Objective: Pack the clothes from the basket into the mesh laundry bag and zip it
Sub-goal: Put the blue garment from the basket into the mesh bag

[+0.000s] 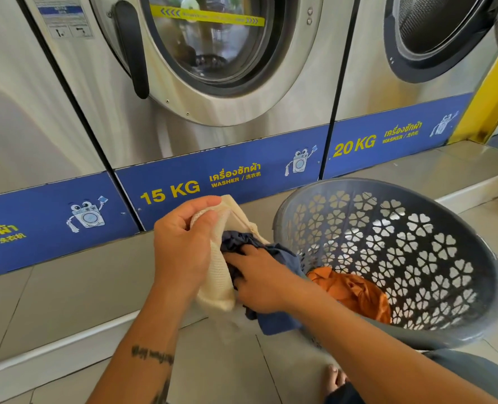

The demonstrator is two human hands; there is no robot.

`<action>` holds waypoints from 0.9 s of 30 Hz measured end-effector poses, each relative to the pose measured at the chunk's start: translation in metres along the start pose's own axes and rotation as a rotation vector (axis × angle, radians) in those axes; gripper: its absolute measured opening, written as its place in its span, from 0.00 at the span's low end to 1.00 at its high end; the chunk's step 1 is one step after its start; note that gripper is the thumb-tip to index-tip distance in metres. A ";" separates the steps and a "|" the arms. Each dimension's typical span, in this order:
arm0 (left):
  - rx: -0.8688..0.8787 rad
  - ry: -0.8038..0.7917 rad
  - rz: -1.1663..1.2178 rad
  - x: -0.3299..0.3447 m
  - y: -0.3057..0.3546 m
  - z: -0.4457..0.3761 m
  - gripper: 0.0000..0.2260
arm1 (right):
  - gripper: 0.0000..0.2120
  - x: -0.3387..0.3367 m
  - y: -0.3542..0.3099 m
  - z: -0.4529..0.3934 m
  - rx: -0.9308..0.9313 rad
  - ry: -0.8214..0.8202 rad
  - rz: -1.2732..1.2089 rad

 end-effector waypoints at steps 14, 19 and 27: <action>0.028 0.082 0.103 -0.008 0.029 -0.011 0.11 | 0.38 -0.023 0.015 0.063 -0.023 0.086 -0.038; 0.053 -0.050 -0.010 -0.002 0.021 -0.004 0.12 | 0.20 -0.024 0.010 0.043 0.019 0.246 -0.403; 0.094 -0.118 -0.055 0.013 0.017 0.005 0.11 | 0.13 -0.038 -0.006 0.040 0.058 0.649 -0.518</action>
Point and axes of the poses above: each hand's wrist, its own z-axis away from the middle knuckle, its own x-axis out of the palm, y = z × x, the point moved 9 cm from there along -z, towards the middle knuckle, and after that the axes turned 10 degrees about z, right-handed, at the moved point
